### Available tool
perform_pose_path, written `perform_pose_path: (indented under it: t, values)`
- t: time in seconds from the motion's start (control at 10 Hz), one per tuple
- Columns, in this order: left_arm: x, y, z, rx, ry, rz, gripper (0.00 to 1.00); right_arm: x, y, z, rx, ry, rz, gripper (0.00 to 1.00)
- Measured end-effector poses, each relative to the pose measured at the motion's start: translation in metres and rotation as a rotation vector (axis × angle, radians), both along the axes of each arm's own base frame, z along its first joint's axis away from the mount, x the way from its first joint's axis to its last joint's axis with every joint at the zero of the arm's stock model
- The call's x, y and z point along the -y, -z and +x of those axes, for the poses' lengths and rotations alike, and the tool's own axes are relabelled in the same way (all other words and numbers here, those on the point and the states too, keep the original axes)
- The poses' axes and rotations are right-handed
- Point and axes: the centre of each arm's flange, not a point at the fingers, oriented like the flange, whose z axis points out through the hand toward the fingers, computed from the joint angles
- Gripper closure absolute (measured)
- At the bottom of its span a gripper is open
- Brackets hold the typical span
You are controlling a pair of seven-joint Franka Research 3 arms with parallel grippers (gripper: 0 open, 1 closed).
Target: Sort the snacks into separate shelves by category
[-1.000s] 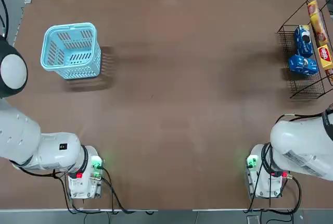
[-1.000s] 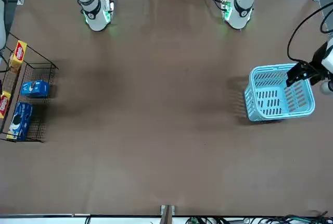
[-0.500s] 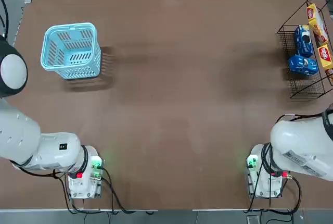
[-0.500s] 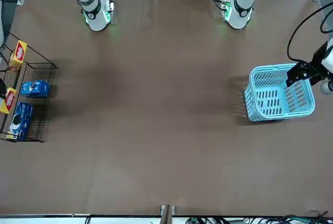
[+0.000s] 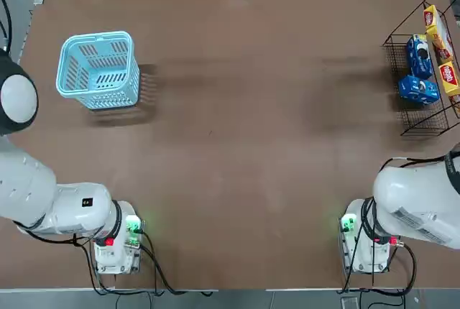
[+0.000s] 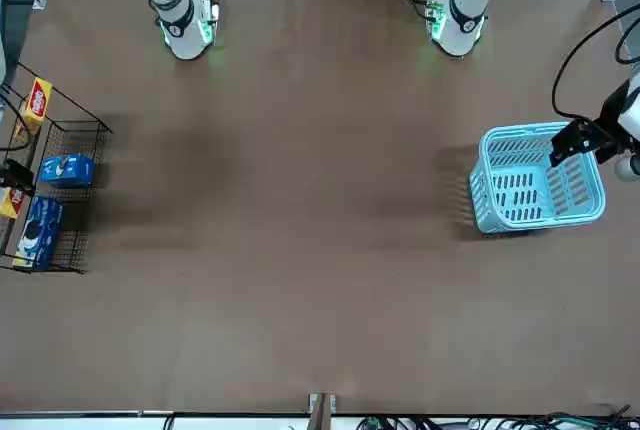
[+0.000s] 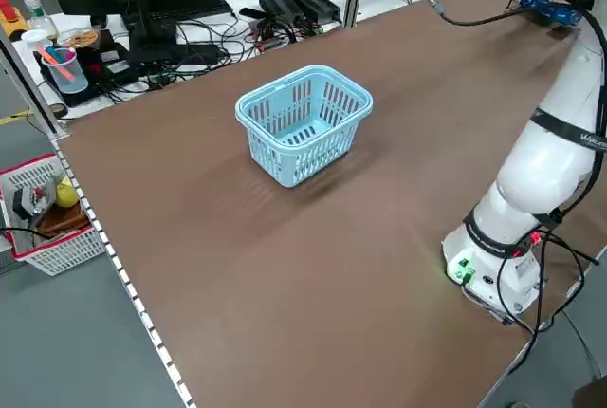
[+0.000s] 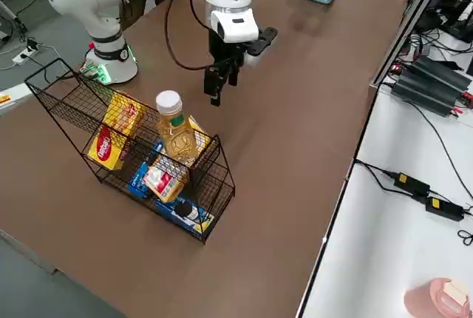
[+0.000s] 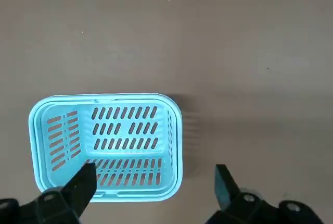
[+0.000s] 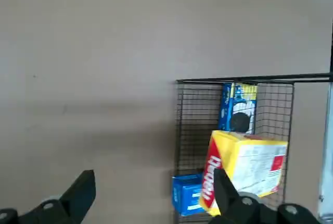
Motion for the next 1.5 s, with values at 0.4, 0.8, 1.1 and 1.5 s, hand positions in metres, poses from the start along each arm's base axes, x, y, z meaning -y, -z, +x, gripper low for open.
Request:
perform_pose_path:
  t: [0.4, 0.8, 1.1, 1.5]
  values:
    - [0.0, 0.0, 0.0, 0.0, 0.0, 0.0, 0.0, -0.069, 0.002, 0.01, -0.002, 0.134, 0.021, 0.0]
    - [0.0, 0.0, 0.0, 0.001, 0.0, 0.0, 0.0, -0.14, -0.02, 0.005, -0.032, 0.183, 0.037, 0.0]
    - [0.0, 0.0, 0.0, 0.001, 0.0, 0.0, 0.0, -0.15, -0.08, -0.021, -0.028, 0.183, 0.054, 0.0]
    - [0.0, -0.001, 0.0, 0.001, 0.0, 0.0, 0.0, -0.147, -0.143, -0.062, -0.04, 0.177, 0.079, 0.0]
